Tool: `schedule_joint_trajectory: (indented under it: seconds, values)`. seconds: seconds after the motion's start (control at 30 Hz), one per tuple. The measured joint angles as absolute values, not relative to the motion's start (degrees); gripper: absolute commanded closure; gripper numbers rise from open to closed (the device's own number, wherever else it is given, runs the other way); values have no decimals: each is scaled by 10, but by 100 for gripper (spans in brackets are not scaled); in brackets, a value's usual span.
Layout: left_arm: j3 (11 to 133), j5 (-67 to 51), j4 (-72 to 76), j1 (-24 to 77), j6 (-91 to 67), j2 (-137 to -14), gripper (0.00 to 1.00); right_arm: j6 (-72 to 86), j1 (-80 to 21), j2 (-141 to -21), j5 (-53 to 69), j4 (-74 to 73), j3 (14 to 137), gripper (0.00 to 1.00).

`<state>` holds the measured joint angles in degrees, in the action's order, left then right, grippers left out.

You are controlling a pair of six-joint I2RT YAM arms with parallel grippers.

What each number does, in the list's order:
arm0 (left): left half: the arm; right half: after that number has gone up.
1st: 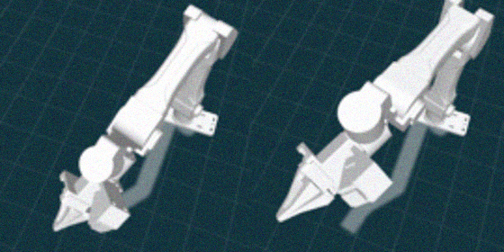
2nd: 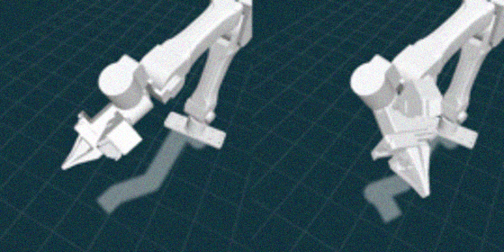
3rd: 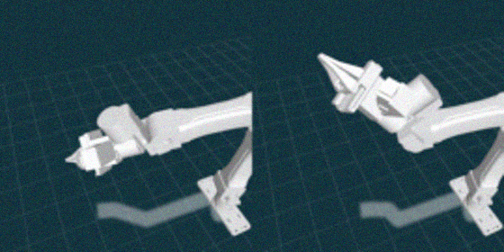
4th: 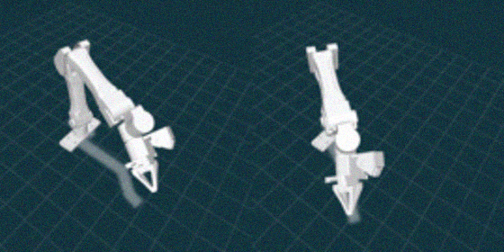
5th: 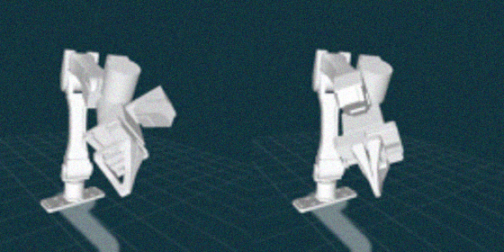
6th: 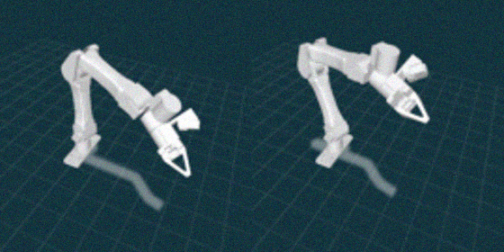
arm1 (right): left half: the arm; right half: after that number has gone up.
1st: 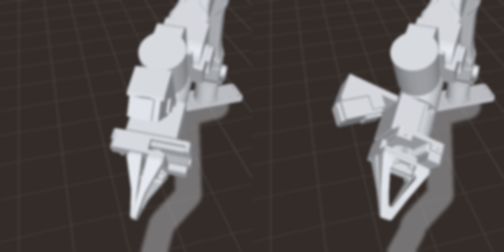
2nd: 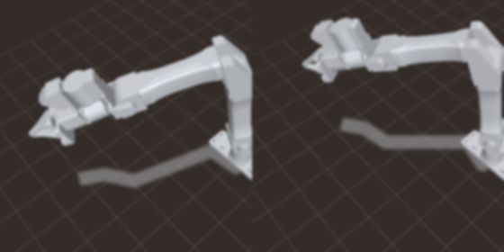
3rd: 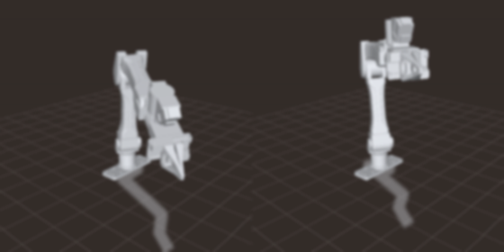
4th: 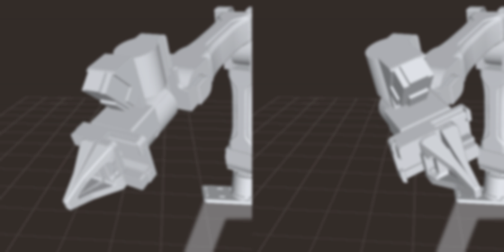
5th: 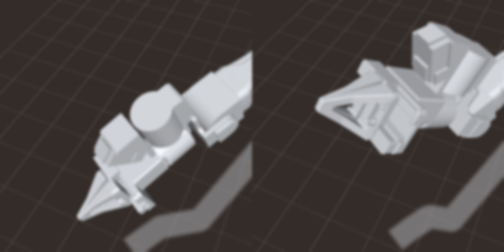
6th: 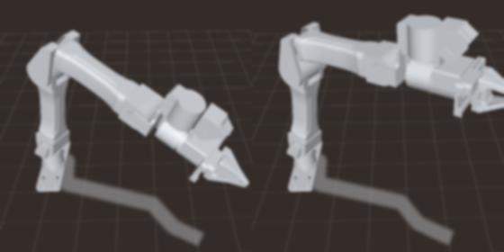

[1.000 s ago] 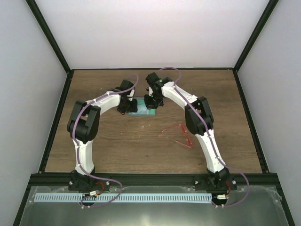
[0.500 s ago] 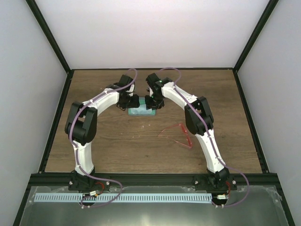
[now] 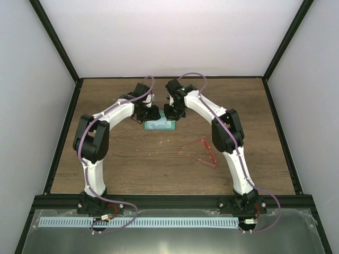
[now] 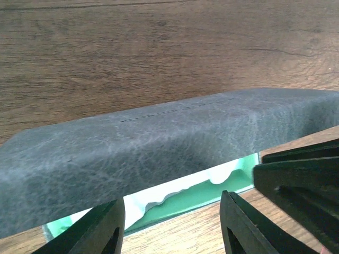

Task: Organize the sunglasses
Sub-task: Place the glasses cleaning cloth in the sunglasses case, then pick up the sunglasses from the center of the board.

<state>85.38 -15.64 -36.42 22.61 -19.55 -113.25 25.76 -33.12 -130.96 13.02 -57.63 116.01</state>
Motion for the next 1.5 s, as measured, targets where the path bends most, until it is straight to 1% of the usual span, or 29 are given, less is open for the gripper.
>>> schedule_joint_trajectory:
  seconds: [0.23, 0.5, 0.67, 0.73, 0.87, 1.0, 1.07, 1.2, 1.27, 1.43, 1.5]
  values:
    - [853, -173, -350, 227, -198, -1142, 48, 265, -332, -1318, 178, -531, 1132, 92]
    - [841, -168, -348, 227, -197, -1152, 47, 266, -332, -1341, 147, -511, 1105, 89]
    - [837, -168, -347, 227, -196, -1152, 45, 265, -332, -1312, 140, -482, 1057, 88]
    - [833, -169, -347, 227, -195, -1152, 44, 264, -332, -1291, 147, -474, 1029, 85]
    - [825, -172, -344, 227, -194, -1148, 44, 262, -332, -1221, 157, -457, 971, 75]
    - [822, -172, -343, 230, -194, -1126, 44, 268, -332, -1091, 149, -437, 901, 65]
    - [822, -169, -341, 236, -194, -1110, 44, 275, -332, -1026, 136, -428, 865, 55]
    - [823, -161, -338, 264, -195, -1089, 44, 286, -332, -915, 110, -422, 782, 47]
    - [824, -161, -335, 284, -196, -1088, 44, 292, -331, -886, 92, -433, 743, 42]
    - [842, -160, -338, 323, -200, -1093, 44, 303, -331, -870, 38, -484, 668, 26]
    - [862, -160, -335, 338, -203, -1103, 44, 307, -331, -864, 12, -512, 647, 22]
